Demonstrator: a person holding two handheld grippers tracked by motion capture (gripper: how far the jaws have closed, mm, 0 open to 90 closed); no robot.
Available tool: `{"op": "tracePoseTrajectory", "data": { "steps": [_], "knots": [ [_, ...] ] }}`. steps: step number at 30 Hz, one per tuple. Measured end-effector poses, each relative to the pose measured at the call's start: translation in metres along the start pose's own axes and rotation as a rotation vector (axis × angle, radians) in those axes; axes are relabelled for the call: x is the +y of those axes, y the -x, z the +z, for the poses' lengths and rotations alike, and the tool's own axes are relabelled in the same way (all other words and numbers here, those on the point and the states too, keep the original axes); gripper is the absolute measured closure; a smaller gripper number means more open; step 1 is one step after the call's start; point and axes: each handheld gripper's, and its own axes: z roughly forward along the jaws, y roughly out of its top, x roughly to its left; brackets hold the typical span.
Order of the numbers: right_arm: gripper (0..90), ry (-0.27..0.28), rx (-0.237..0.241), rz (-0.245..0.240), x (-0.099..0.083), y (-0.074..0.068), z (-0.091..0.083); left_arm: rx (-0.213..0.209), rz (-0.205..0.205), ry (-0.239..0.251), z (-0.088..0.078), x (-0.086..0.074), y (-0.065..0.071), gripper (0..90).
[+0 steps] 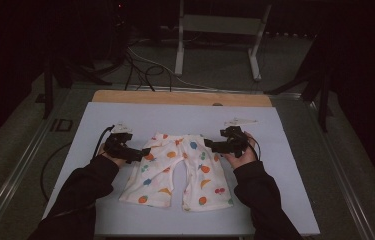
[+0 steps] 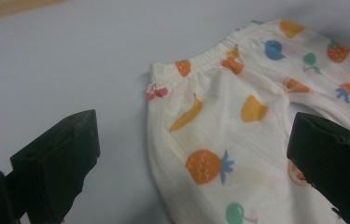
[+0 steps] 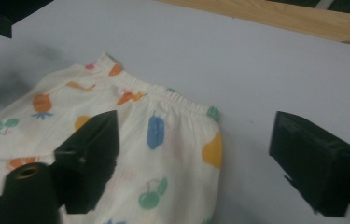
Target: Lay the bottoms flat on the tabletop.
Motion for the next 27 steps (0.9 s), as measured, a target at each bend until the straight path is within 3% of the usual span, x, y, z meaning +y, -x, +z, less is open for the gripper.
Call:
{"op": "tracePoseTrajectory", "data": {
  "steps": [1,2,5,7,8,13,14,17,24,27],
  "knots": [
    [17.6,0.002,-0.001,0.004,0.001,0.001,0.003,0.0,0.0,0.0,0.0,0.0,0.0,3.4],
    [26.9,-0.005,-0.017,0.008,0.004,0.003,0.007,0.008,-0.014,-0.004,0.01,0.007,-0.004,3.5],
    [35.3,-0.014,-0.035,0.014,0.007,0.005,0.016,0.007,-0.009,-0.018,0.021,0.013,-0.006,3.5],
    [35.3,-0.026,-0.042,0.016,0.009,0.006,0.019,0.007,-0.009,-0.018,0.021,0.013,-0.006,3.5],
    [41.9,-0.047,-0.047,0.026,0.011,0.008,0.027,0.02,-0.007,-0.037,0.032,0.02,-0.008,4.0],
    [46.8,-0.087,-0.036,0.043,0.014,0.013,0.042,0.009,-0.026,-0.038,0.042,0.025,-0.01,10.9],
    [50.2,-0.113,-0.034,0.05,0.015,0.013,0.05,0.014,-0.026,-0.058,0.054,0.028,-0.01,16.2],
    [53.9,-0.145,-0.042,0.046,0.014,0.014,0.061,0.037,-0.033,-0.087,0.065,0.028,-0.013,24.3],
    [61.7,-0.212,-0.072,0.026,0.01,0.013,0.078,0.049,-0.042,-0.121,0.082,0.023,-0.019,43.3],
    [66.7,-0.235,-0.091,0.024,0.007,0.014,0.083,0.041,-0.042,-0.11,0.085,0.021,-0.02,49.9]
  ]
}}
